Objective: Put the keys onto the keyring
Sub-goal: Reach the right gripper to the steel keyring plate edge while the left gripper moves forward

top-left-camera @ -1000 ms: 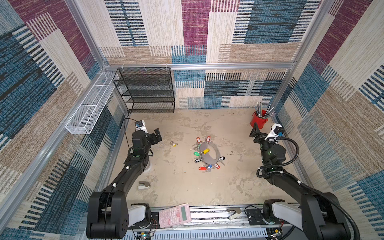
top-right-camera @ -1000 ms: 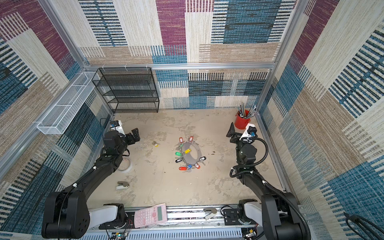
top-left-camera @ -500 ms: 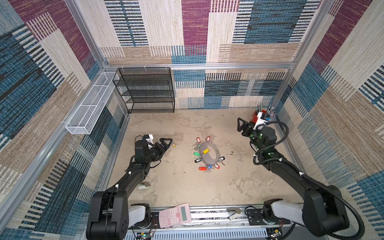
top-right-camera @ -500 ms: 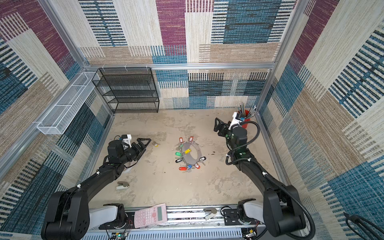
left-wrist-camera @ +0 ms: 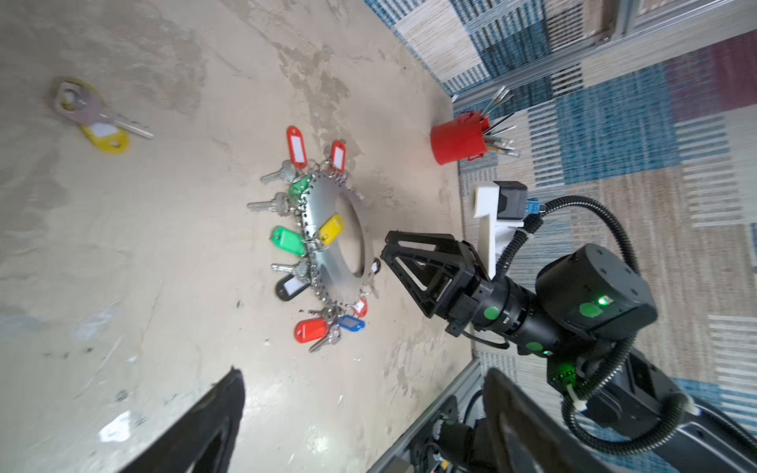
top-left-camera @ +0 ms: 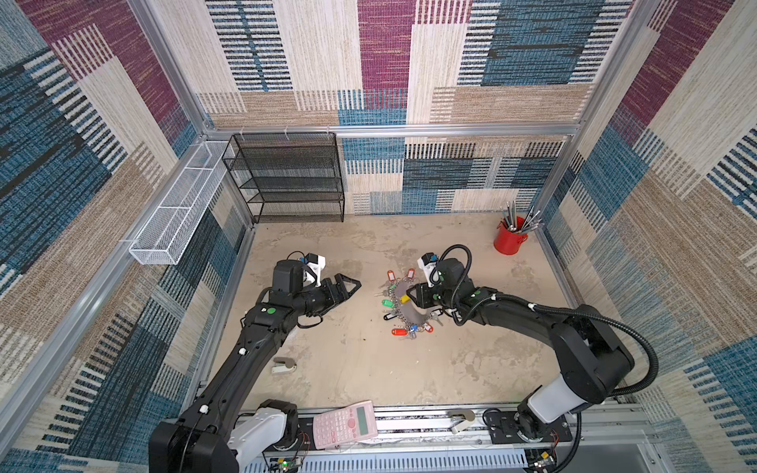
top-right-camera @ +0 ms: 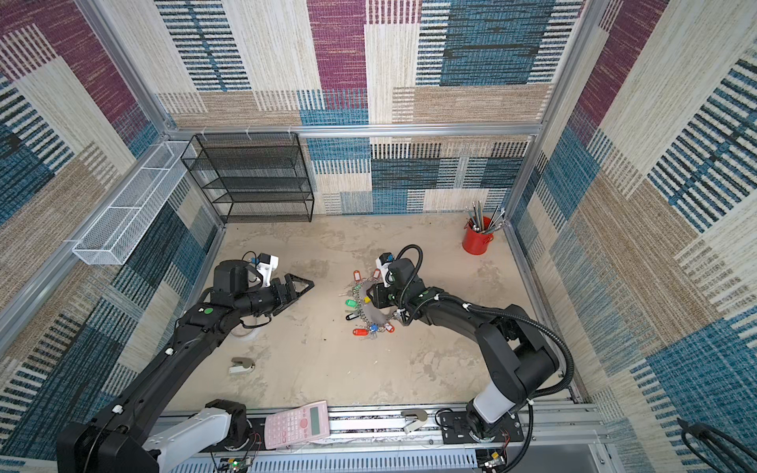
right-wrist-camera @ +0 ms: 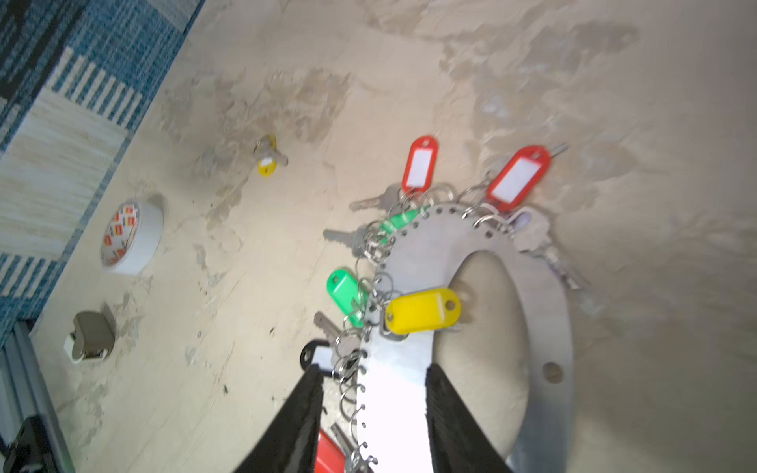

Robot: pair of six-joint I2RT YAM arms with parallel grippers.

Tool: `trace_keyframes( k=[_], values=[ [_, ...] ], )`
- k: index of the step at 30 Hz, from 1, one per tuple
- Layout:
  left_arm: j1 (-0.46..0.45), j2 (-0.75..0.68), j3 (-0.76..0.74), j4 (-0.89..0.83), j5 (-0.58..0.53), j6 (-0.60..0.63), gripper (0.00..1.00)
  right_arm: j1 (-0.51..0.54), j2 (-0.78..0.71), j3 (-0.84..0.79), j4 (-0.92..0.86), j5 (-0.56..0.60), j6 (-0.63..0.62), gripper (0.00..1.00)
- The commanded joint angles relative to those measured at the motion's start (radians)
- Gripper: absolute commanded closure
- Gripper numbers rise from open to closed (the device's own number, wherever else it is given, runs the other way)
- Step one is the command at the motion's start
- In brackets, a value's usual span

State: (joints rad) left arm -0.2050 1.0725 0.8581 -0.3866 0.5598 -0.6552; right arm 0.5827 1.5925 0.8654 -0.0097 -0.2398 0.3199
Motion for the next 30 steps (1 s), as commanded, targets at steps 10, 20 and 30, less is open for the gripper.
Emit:
trace_keyframes(
  k=[10, 20, 30],
  values=[
    [0.004, 0.014, 0.083, -0.230, -0.100, 0.276, 0.05, 0.007, -0.048, -0.155, -0.019, -0.121, 0.043, 0.66],
    [0.040, 0.012, 0.058, -0.215, -0.035, 0.282, 0.05, 0.045, -0.106, -0.241, -0.044, -0.148, 0.084, 0.76],
    [0.087, -0.010, 0.018, -0.157, 0.065, 0.243, 0.05, 0.083, -0.044, -0.070, -0.089, 0.039, 0.016, 0.66]
  ],
)
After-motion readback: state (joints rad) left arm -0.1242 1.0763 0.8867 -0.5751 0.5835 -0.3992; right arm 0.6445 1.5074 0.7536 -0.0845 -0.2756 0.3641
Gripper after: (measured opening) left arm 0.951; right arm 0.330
